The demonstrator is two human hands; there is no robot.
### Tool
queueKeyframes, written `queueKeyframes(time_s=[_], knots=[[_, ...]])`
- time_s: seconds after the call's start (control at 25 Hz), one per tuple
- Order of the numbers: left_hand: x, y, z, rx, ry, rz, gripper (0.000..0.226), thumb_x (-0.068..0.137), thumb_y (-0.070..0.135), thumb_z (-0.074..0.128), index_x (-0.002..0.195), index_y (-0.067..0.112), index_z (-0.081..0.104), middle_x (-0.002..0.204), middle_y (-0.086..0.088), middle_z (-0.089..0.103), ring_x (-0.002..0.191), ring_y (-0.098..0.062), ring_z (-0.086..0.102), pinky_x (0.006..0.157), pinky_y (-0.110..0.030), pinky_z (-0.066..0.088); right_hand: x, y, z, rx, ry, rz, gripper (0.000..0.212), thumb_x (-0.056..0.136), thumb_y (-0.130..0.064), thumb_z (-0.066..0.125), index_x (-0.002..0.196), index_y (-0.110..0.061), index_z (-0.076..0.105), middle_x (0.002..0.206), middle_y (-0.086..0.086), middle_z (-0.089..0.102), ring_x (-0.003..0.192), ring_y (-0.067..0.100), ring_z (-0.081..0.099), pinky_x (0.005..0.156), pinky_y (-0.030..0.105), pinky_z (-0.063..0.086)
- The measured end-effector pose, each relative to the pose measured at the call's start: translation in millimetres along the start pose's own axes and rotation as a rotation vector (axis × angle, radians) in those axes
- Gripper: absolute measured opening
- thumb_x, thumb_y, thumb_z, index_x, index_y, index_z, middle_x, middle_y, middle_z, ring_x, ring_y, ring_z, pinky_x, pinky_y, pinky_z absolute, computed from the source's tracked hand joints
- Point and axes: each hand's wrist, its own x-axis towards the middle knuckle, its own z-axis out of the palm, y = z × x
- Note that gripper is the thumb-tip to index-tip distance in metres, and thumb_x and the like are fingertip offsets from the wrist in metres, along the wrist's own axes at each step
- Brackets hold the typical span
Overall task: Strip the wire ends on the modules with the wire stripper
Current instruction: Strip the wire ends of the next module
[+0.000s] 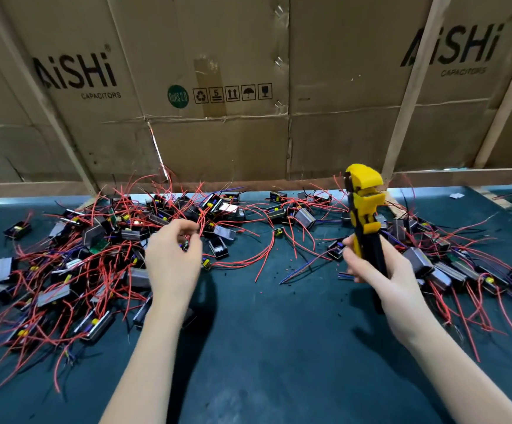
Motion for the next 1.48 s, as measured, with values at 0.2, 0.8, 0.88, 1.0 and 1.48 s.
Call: queueKeyframes(time_s=[0.2, 0.8, 0.88, 1.0, 1.48], knots=[[16, -27, -27, 0.23, 0.101, -0.094, 0.025, 0.079, -0.003, 0.06, 0.093, 0.014, 0.071, 0.093, -0.007, 0.072, 0.09, -0.033, 0.062, 0.08, -0.04, 0.048, -2, 6, 4, -0.026, -0.089, 0.069, 0.046, 0.067, -0.054, 0.072, 0.091, -0.016, 0.062, 0.077, -0.001, 0.055, 0.074, 0.007, 0.05, 0.073, 0.03, 0.037], [13, -32, -26, 0.538, -0.107, -0.102, 0.021, 0.082, 0.009, 0.07, 0.103, 0.013, 0.073, 0.101, -0.013, 0.071, 0.103, -0.04, 0.055, 0.081, -0.044, 0.048, 1, 10, 2, -0.059, -0.013, 0.098, 0.048, 0.061, -0.059, 0.075, 0.091, -0.023, 0.065, 0.089, 0.016, 0.06, 0.082, 0.014, 0.053, 0.082, 0.035, 0.039], [14, -34, -32, 0.623, -0.007, -0.122, 0.029, 0.077, 0.0, 0.068, 0.104, 0.01, 0.073, 0.104, -0.02, 0.068, 0.101, -0.043, 0.052, 0.079, -0.045, 0.043, 2, 10, 1, -0.047, 0.006, 0.101, 0.041, 0.065, -0.054, 0.075, 0.09, -0.023, 0.065, 0.083, 0.008, 0.06, 0.079, 0.012, 0.053, 0.079, 0.033, 0.04], [15, -39, -40, 0.759, -0.045, -0.273, 0.035, 0.076, 0.002, 0.068, 0.111, 0.009, 0.07, 0.113, -0.023, 0.062, 0.109, -0.043, 0.048, 0.084, -0.044, 0.042, 3, 10, -1, -0.056, 0.044, 0.116, 0.034, 0.069, -0.05, 0.073, 0.09, -0.025, 0.066, 0.087, 0.01, 0.061, 0.077, 0.011, 0.054, 0.075, 0.033, 0.039], [14, -37, -43, 0.629, -0.26, -0.386, 0.043, 0.074, 0.012, 0.084, 0.106, -0.002, 0.059, 0.117, -0.025, 0.051, 0.108, -0.043, 0.05, 0.081, -0.047, 0.045, 5, 12, -3, -0.081, 0.151, 0.153, 0.054, 0.06, -0.059, 0.071, 0.095, -0.017, 0.067, 0.082, -0.005, 0.062, 0.073, 0.007, 0.053, 0.073, 0.029, 0.039]])
